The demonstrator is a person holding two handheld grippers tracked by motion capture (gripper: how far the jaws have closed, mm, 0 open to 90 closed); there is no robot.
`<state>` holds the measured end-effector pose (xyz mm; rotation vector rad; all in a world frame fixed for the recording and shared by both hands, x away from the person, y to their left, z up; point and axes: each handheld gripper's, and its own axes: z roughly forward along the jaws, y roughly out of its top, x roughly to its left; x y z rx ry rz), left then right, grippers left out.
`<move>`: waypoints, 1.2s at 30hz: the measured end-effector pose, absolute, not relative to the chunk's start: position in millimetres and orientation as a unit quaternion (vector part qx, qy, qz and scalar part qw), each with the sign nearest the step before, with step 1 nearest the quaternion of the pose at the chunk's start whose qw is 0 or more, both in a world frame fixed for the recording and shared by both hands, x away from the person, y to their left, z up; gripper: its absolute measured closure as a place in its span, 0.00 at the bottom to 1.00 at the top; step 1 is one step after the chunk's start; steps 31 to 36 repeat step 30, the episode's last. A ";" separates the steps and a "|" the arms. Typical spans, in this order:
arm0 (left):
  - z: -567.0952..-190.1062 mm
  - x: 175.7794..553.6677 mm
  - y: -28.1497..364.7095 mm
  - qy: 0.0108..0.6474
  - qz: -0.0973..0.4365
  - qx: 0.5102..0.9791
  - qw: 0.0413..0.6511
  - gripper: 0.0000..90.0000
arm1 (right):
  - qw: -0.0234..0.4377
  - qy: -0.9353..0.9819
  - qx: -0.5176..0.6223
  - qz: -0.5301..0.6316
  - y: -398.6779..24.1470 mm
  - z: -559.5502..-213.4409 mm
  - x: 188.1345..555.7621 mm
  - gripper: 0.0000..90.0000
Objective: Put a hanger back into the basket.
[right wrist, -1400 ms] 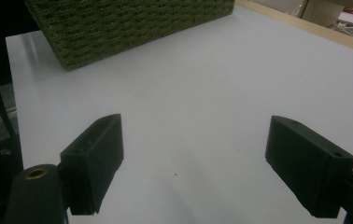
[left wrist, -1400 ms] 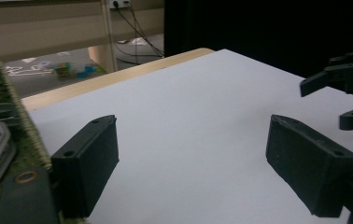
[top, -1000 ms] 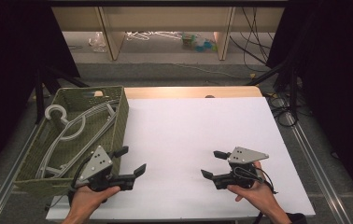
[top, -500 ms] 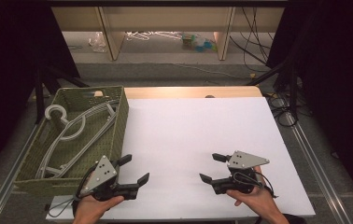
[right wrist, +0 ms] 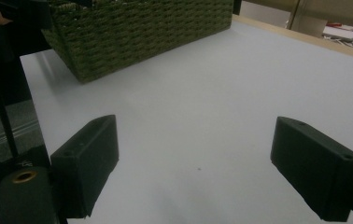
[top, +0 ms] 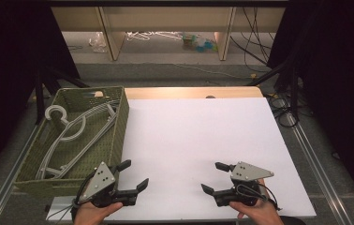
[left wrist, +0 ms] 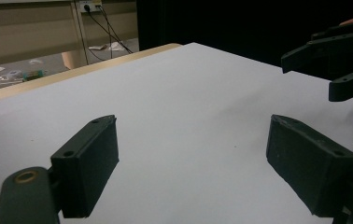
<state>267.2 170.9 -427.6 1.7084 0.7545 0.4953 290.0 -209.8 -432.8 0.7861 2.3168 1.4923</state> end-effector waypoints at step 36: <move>-430.7 265.4 172.6 0.325 0.213 0.726 0.567 0.19 | 0.134 0.799 0.277 0.517 -211.7 -434.9 284.4 0.18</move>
